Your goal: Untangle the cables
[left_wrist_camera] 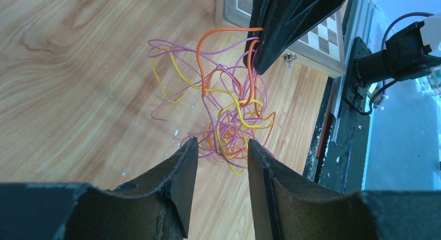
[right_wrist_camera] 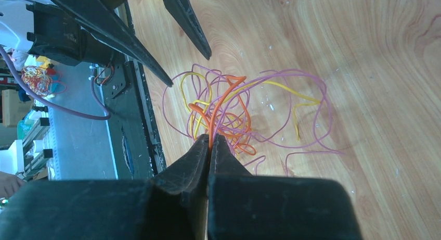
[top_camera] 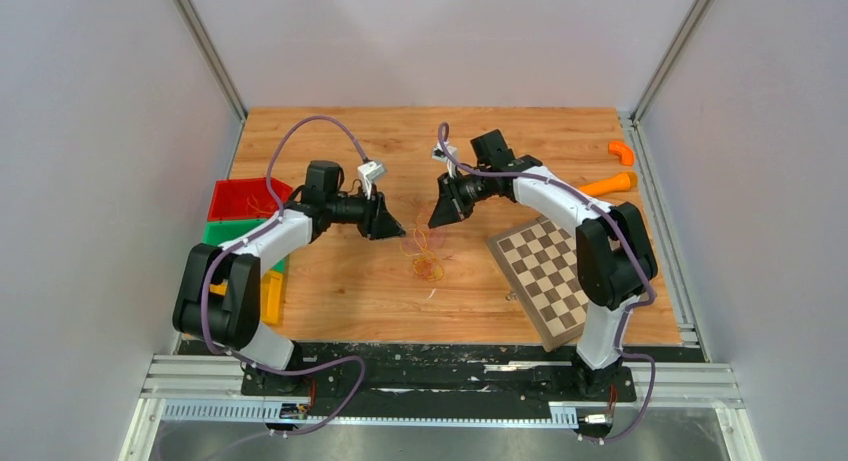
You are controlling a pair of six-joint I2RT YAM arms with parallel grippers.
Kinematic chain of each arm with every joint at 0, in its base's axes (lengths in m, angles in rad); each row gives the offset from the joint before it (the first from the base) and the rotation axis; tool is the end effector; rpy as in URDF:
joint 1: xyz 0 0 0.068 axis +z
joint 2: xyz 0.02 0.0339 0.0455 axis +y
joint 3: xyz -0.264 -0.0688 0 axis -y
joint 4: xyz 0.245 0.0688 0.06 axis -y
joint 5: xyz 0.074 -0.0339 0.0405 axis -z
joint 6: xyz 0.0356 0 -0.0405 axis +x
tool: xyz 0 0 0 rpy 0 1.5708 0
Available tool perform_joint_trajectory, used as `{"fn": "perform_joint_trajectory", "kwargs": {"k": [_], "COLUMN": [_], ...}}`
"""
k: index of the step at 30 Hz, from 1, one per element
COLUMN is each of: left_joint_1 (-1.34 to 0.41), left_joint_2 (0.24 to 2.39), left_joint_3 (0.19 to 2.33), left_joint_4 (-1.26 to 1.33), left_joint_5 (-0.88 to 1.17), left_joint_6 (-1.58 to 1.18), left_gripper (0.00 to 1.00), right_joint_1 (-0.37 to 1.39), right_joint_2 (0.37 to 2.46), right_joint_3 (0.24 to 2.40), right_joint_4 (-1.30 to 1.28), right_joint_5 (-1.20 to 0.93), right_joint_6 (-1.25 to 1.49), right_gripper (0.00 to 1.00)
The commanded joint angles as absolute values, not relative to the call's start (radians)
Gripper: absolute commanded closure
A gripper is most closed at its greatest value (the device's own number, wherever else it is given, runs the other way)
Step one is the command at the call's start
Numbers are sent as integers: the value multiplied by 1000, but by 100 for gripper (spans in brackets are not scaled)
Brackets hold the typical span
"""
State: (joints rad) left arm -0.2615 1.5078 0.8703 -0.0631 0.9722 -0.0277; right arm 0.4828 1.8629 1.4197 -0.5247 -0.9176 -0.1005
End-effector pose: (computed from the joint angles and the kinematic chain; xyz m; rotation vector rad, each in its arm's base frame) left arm 0.2898 -0.1080 0.2187 0.7644 2.0449 -1.2506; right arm 0.3388 0.2095 0.2367 -1.0509 2.2091 1.3155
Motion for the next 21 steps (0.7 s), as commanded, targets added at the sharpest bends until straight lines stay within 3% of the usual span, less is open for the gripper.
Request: {"fn": "perform_joint_trajectory", "kwargs": {"k": [1, 16, 21], "left_joint_1": [-278, -285, -284], "left_joint_2": [1537, 1588, 1599], "left_joint_3": [881, 899, 908], "left_joint_4": [-6, 96, 89], "left_joint_5": [985, 997, 1006], "left_joint_6": [-61, -157, -159], "left_gripper": [52, 61, 79], "right_joint_1": [496, 504, 504], "right_joint_2": [1861, 1865, 1864], "right_joint_3": [1413, 1403, 1405], "right_joint_4": [-480, -477, -479], "right_joint_5": [-948, -945, -941], "right_joint_6": [-94, -95, -95], "right_gripper": [100, 100, 100]}}
